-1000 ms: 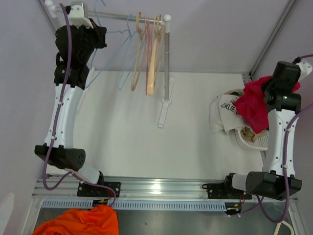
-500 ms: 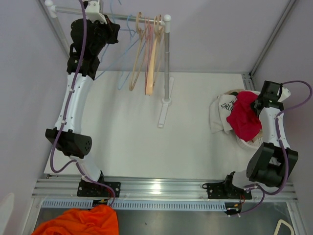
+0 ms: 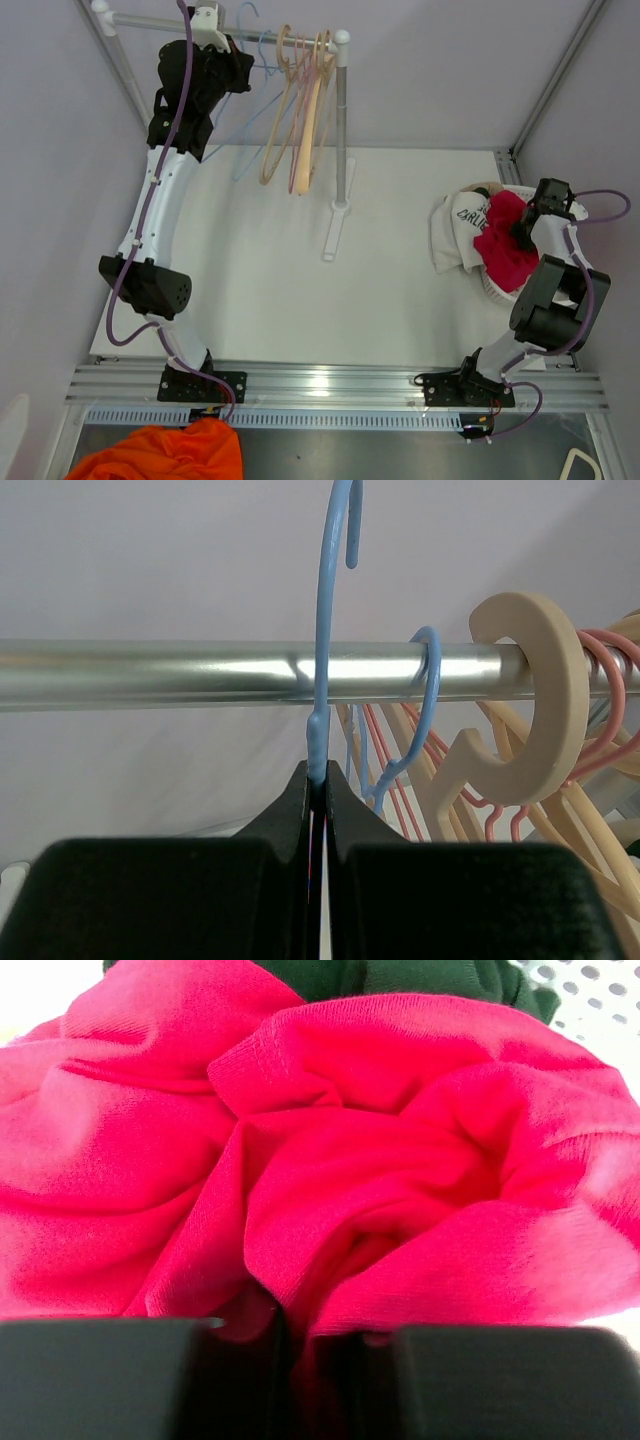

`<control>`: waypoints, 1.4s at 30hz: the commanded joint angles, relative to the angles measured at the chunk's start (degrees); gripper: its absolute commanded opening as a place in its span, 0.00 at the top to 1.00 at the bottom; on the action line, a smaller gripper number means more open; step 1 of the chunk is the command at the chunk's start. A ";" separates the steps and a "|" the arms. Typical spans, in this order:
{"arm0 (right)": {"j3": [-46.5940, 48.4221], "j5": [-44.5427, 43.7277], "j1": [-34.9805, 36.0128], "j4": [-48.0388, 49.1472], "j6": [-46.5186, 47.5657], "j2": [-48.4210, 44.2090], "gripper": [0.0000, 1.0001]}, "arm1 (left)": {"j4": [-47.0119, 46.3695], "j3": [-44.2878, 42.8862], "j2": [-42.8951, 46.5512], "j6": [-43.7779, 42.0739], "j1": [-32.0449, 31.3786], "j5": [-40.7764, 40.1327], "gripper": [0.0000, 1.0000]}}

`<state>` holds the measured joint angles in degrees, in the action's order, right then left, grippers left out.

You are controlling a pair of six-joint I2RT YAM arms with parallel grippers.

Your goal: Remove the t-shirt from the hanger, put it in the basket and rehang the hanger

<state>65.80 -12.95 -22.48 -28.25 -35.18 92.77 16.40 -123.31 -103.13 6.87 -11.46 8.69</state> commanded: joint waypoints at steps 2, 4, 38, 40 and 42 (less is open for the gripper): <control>2.48 -3.65 0.94 -2.68 -0.33 -4.17 0.65 | -2.69 -1.94 -0.23 -1.07 -0.49 -0.60 0.99; 3.98 -6.19 1.73 -3.39 0.28 -6.37 0.22 | -2.61 -2.03 -0.31 -1.16 -0.75 -0.69 0.99; 21.12 -10.34 14.65 -10.25 7.84 -18.42 0.08 | -4.54 6.94 5.75 -0.90 -1.37 -6.31 0.66; 21.21 -10.25 15.45 -9.90 8.28 -18.24 0.08 | -3.84 5.19 6.01 -0.98 -1.37 -6.93 0.58; 21.30 -9.38 15.97 -9.20 8.90 -18.15 0.07 | -2.35 3.70 6.80 -1.07 -1.37 -7.37 0.50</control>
<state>84.99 -22.87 -7.38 -39.13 -27.88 74.56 15.27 -115.94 -100.49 6.26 -12.53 2.63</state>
